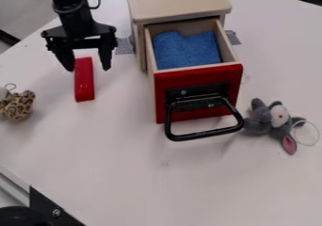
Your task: Put the red object into the drawer
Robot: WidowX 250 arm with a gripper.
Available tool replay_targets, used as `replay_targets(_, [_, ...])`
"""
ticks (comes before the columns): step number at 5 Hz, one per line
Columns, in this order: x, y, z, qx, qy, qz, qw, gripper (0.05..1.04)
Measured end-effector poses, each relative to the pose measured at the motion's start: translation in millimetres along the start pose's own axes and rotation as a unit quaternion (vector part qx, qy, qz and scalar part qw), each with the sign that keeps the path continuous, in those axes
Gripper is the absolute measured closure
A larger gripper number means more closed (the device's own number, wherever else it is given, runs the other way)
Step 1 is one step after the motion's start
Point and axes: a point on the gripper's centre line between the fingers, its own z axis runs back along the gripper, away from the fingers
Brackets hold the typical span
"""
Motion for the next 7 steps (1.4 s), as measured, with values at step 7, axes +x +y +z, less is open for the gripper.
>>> replay_targets(7, [13,32,-30,0.042,0.022,0.033,0.9983,0.088])
